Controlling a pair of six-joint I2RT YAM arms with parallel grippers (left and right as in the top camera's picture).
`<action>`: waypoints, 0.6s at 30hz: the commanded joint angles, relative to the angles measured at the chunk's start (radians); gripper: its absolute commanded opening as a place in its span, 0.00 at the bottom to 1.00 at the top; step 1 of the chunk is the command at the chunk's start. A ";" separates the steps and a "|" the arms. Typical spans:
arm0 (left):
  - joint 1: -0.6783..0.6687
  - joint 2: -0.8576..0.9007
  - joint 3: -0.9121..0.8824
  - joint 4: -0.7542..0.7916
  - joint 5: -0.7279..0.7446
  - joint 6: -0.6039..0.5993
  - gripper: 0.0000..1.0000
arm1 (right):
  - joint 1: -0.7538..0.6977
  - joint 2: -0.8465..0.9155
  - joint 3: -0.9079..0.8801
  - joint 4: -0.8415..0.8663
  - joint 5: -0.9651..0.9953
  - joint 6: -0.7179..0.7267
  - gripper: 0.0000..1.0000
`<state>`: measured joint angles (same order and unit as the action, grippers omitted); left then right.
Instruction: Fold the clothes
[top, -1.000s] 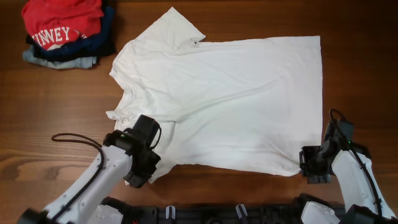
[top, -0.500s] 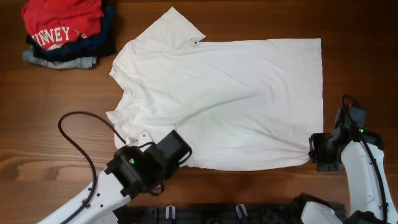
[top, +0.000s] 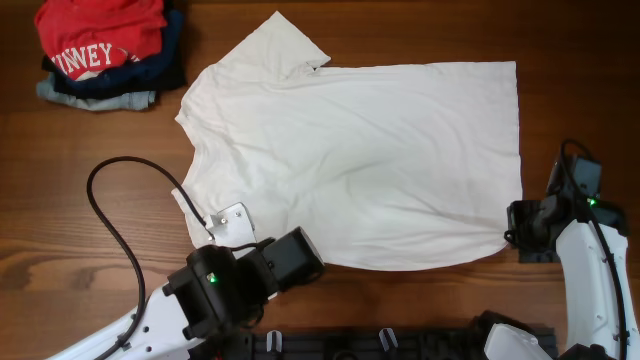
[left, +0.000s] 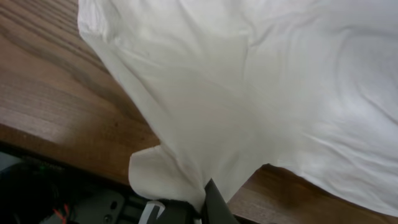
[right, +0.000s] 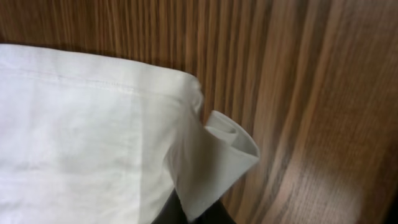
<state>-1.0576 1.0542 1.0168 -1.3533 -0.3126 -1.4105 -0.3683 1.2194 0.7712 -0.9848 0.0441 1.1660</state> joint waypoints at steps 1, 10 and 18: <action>-0.058 -0.007 0.037 -0.085 -0.011 -0.128 0.04 | -0.003 -0.005 0.094 -0.072 0.070 0.013 0.04; -0.045 -0.005 0.050 -0.214 -0.133 -0.269 0.04 | -0.003 -0.028 0.100 -0.153 0.084 0.060 0.07; 0.106 0.161 0.050 0.060 -0.265 -0.024 0.04 | -0.003 -0.025 0.100 0.041 0.014 0.040 0.08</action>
<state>-1.0107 1.1431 1.0512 -1.3376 -0.4812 -1.5452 -0.3687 1.2037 0.8551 -0.9791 0.0864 1.2079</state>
